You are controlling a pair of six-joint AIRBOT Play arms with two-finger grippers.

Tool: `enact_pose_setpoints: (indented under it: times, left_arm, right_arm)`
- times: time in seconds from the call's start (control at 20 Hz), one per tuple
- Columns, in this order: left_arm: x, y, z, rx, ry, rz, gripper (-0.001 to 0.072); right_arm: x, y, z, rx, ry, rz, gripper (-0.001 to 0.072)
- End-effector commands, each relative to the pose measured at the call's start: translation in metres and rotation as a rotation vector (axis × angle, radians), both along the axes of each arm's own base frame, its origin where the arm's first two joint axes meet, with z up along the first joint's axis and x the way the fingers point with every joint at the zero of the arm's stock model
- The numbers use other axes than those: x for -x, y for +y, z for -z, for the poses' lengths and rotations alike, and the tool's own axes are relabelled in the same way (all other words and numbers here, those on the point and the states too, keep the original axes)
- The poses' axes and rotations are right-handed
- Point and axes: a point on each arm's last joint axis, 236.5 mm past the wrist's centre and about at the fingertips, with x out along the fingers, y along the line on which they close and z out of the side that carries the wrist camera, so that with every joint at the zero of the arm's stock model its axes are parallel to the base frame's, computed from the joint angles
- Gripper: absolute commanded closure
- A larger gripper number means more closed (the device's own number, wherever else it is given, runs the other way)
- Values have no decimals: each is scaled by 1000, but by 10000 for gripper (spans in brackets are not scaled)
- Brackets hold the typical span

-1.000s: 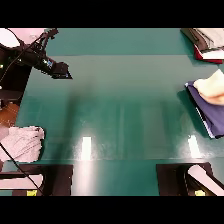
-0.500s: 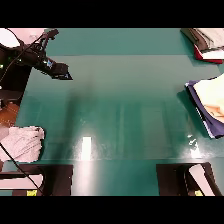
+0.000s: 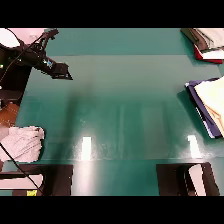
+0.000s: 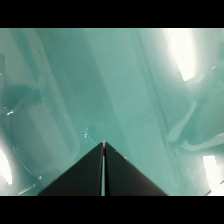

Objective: Fold the shirts.

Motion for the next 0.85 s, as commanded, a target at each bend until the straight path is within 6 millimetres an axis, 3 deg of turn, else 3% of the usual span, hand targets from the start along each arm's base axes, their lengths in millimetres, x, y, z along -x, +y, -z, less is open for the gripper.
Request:
enact_pose_setpoints:
  times: [0.0, 0.1, 0.2, 0.35, 0.4, 0.6, 0.8]
  left_arm:
    - [-3, 0, -1, 2, -10, -6, 674]
    - [-4, 0, -1, 3, -13, -8, 674]
    - [-4, 0, -1, 3, -13, -8, 674]
    - [-4, 0, -1, 3, -13, -8, 674]
    - [-4, 0, -1, 3, -13, -8, 674]
    - [-3, 0, -1, 3, -13, -8, 674]
    - [-4, 0, -1, 3, -13, -8, 674]
  right_arm:
    - [-64, 91, -15, -216, -146, -282, 138]
    - [-83, 166, -7, -331, -108, -520, 139]
    - [-86, 235, 7, -385, -33, -735, 177]
    - [-77, 315, 25, -425, 57, -974, 627]
    - [-71, 337, 31, -438, 91, -1041, 693]
    - [-53, 391, 48, -454, 160, -1189, 694]
    - [-53, 406, 49, -446, 146, -1214, 694]
